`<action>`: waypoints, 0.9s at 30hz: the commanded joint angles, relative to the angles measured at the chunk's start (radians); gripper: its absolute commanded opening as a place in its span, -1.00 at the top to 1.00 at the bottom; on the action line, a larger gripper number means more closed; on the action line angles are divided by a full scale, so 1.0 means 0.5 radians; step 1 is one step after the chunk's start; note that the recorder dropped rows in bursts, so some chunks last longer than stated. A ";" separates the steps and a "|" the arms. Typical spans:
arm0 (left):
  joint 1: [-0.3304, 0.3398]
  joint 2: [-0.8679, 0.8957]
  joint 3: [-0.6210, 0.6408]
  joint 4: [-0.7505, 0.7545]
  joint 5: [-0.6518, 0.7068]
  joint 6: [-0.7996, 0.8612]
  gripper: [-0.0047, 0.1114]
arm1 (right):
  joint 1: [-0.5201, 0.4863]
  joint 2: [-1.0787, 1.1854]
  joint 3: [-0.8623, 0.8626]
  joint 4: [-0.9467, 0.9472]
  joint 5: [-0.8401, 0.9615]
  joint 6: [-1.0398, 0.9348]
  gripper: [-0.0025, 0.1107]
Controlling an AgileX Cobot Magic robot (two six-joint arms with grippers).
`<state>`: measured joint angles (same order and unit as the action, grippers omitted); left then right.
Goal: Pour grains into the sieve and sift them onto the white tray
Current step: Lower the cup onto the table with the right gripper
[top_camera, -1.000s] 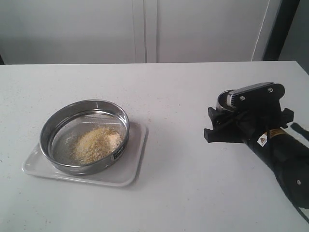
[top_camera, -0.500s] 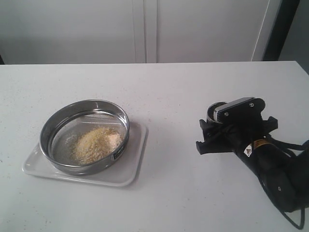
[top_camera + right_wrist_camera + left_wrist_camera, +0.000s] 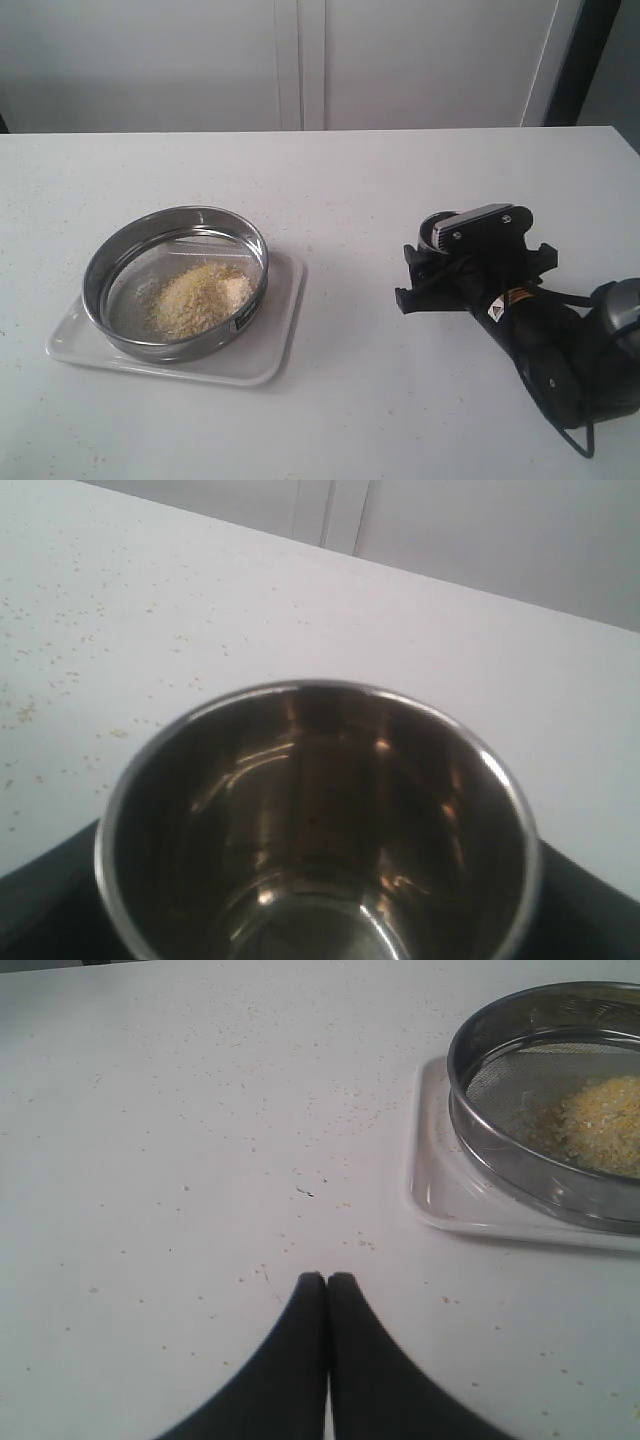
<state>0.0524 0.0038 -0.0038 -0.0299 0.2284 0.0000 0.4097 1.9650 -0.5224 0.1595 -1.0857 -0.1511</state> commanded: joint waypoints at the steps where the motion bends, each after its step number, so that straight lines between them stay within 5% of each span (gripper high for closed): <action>1: -0.011 -0.008 0.008 -0.012 0.008 0.000 0.92 | -0.008 0.045 -0.038 0.000 -0.068 0.012 0.96; 21: -0.011 -0.008 0.008 -0.012 0.008 0.000 0.92 | -0.008 0.291 -0.080 0.000 -0.089 -0.001 0.95; 27: -0.011 -0.008 0.008 -0.012 0.008 0.000 0.92 | -0.008 0.291 -0.080 0.000 -0.089 -0.001 0.63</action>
<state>0.0524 0.0038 -0.0038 -0.0299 0.2284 0.0000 0.4097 2.1011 -0.5623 0.1595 -1.1531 -0.1491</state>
